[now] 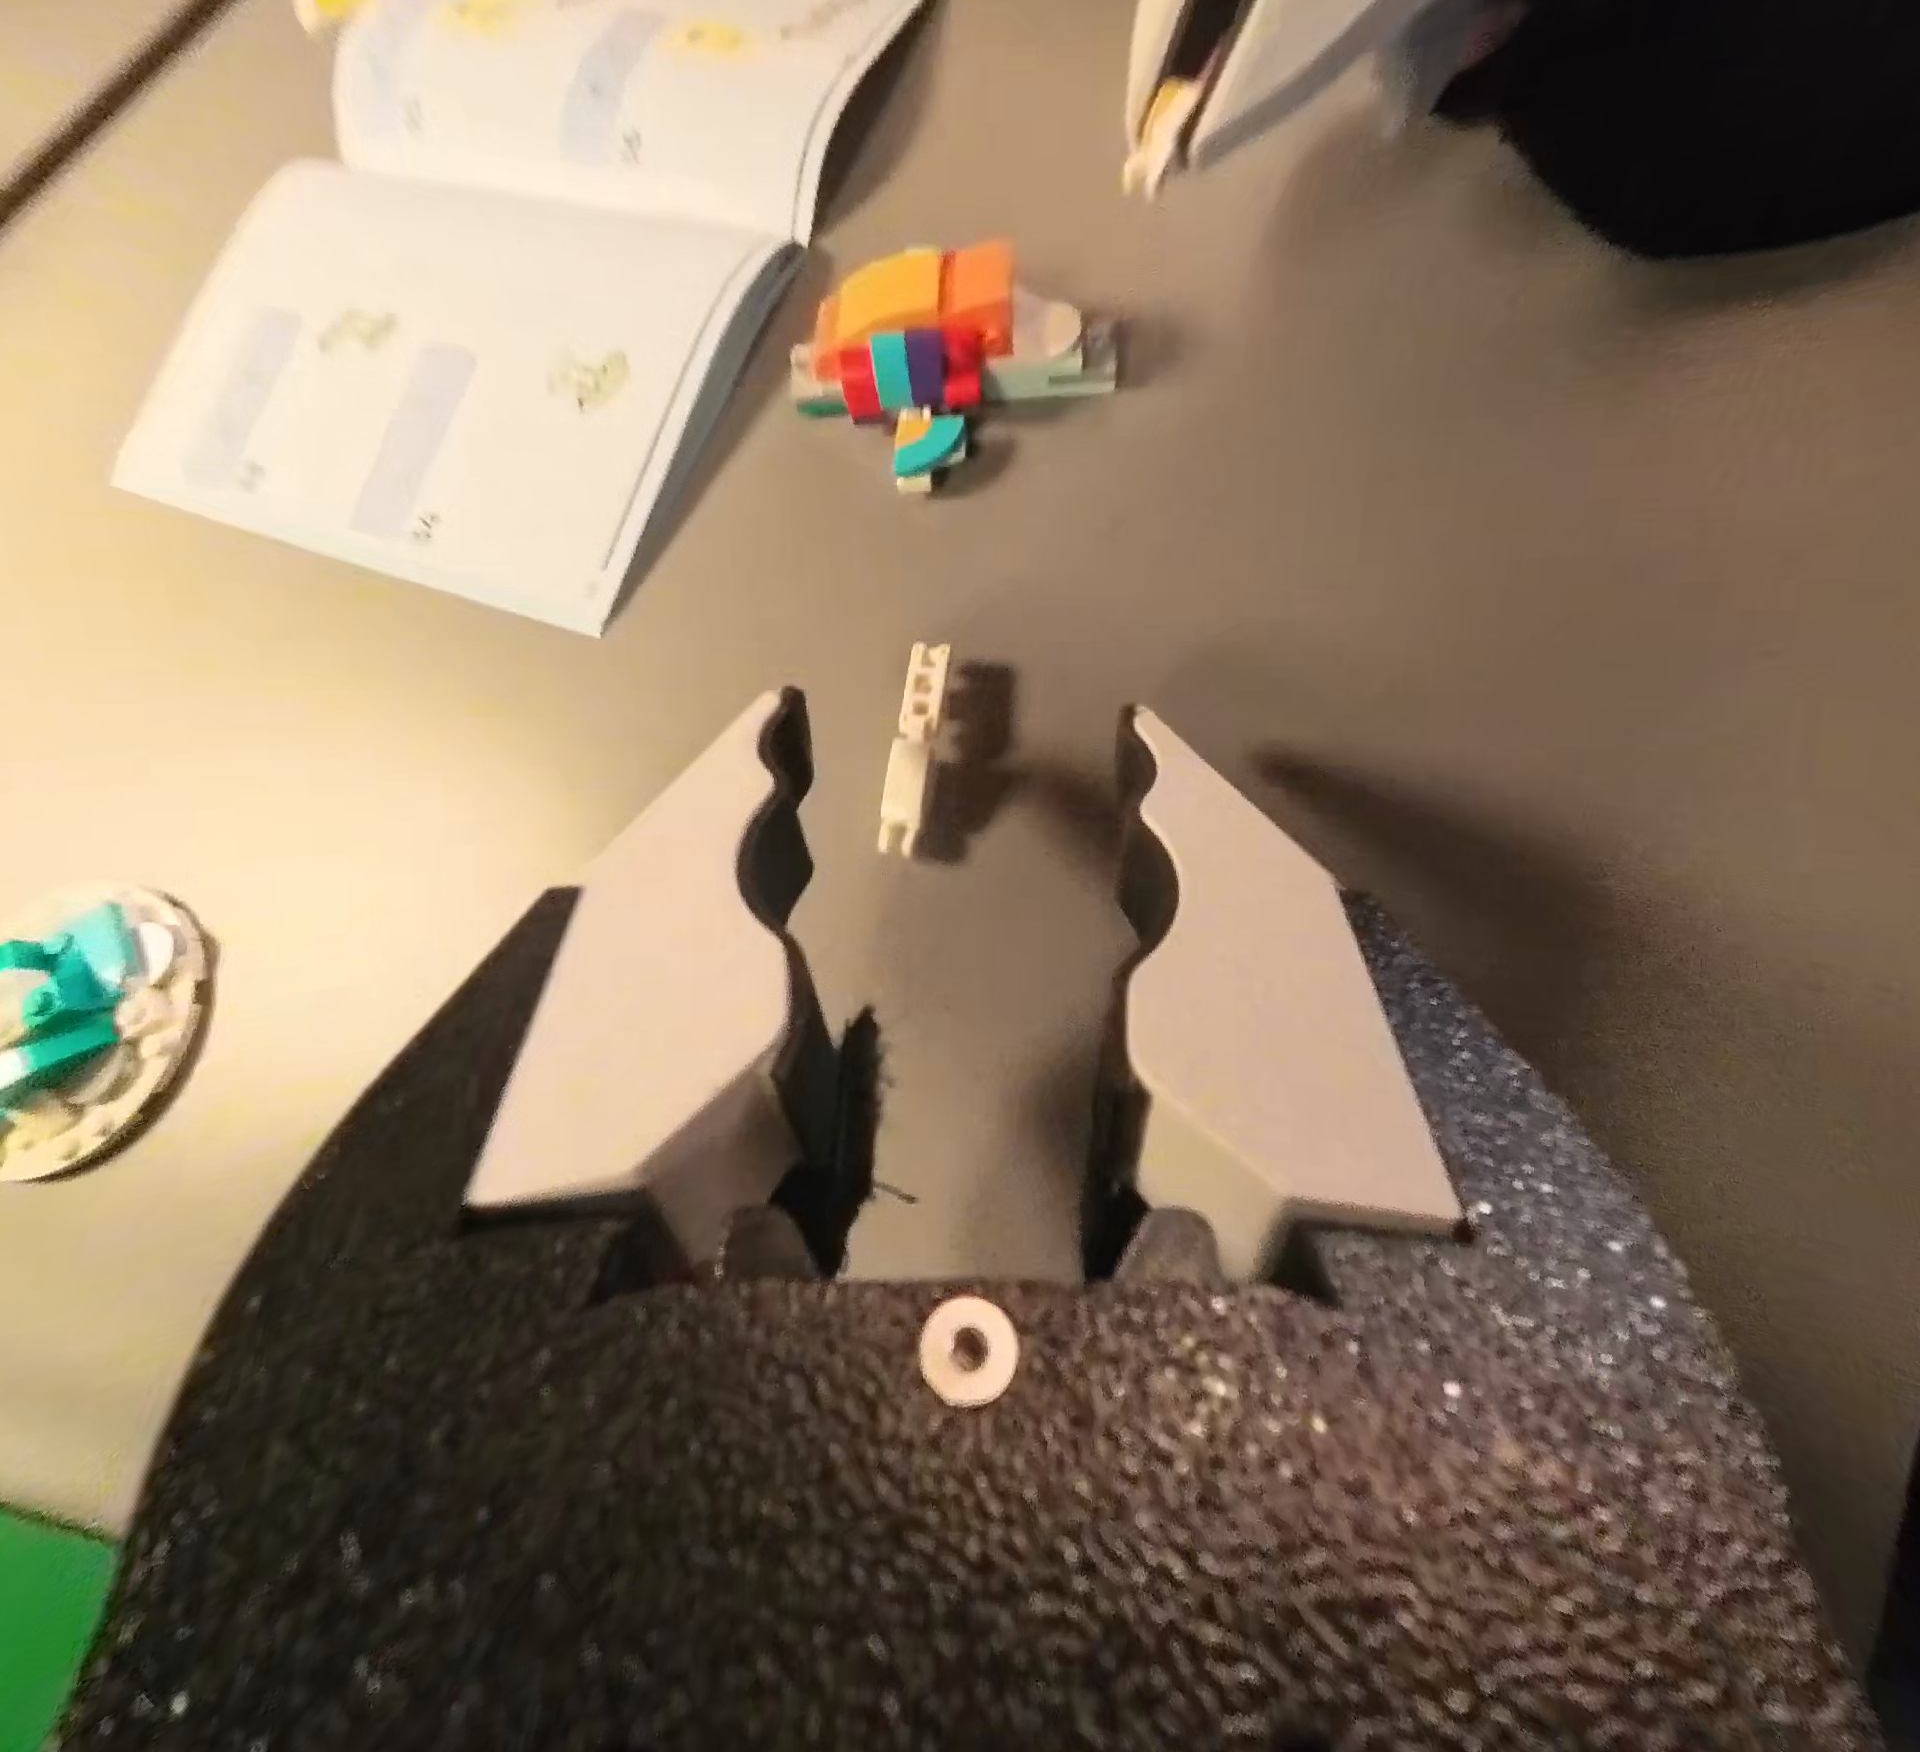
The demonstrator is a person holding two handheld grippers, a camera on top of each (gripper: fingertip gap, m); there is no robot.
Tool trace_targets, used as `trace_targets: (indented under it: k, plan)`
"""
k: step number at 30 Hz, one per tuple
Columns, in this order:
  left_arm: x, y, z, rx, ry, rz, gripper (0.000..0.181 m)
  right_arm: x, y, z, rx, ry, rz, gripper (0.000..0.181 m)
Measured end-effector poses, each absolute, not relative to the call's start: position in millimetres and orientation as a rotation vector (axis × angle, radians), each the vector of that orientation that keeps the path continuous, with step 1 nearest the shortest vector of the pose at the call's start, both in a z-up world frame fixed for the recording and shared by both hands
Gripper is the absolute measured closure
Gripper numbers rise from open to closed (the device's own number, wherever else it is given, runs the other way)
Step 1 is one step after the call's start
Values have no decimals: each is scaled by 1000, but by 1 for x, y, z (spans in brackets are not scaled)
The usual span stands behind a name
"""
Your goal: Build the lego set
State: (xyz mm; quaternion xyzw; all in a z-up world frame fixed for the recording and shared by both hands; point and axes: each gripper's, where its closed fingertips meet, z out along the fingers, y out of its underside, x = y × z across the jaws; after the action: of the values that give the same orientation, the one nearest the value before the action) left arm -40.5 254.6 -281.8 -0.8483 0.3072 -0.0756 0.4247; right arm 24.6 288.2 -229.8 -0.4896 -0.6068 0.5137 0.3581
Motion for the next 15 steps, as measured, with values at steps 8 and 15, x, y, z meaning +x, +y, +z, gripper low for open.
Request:
trace_targets:
  k: [8,15]
  plan:
    - [-44,266,-301,-2192,820,-238,145,24,295,-232,-1364,-1526,1408,177]
    - [-40,265,-302,-2181,833,-279,169,24,297,-234,-1438,-1502,1472,177]
